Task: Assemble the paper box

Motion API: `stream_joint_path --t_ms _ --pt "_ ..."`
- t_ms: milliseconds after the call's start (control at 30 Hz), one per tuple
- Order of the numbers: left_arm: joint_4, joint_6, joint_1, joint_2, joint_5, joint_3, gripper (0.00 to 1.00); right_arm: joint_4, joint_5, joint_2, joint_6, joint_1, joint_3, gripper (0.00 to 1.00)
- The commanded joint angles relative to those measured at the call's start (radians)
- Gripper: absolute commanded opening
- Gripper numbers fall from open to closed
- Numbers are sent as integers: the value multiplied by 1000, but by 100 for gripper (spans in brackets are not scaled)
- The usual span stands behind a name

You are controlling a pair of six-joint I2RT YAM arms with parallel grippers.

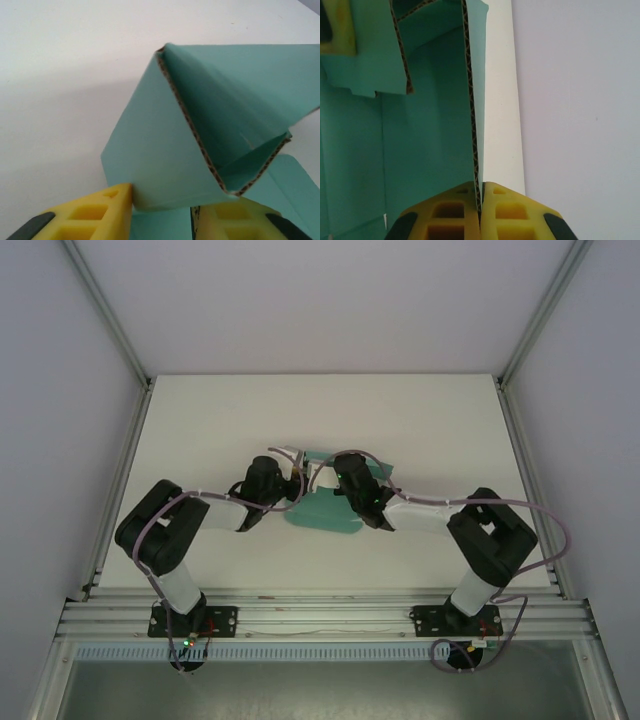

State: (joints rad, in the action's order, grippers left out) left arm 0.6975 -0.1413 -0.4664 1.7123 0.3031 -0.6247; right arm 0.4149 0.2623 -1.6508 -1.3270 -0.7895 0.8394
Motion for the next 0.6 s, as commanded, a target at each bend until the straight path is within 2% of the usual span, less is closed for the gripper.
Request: stream_joint_path --t_ms 0,200,400,467,567 --pt "80 33 -2 -30 -119 42 31 -76 -29 17 30 -19 -24 0" --pt "71 59 -15 -30 -127 43 25 -165 -25 19 88 -21 20 5" --pt "109 55 -14 -23 -103 59 22 -234 61 -9 101 -10 70 14" --pt "99 54 -15 -16 -103 53 21 -232 69 -10 115 0 71 15" --pt "96 55 -15 -8 -97 49 19 -253 58 0 135 6 71 10"
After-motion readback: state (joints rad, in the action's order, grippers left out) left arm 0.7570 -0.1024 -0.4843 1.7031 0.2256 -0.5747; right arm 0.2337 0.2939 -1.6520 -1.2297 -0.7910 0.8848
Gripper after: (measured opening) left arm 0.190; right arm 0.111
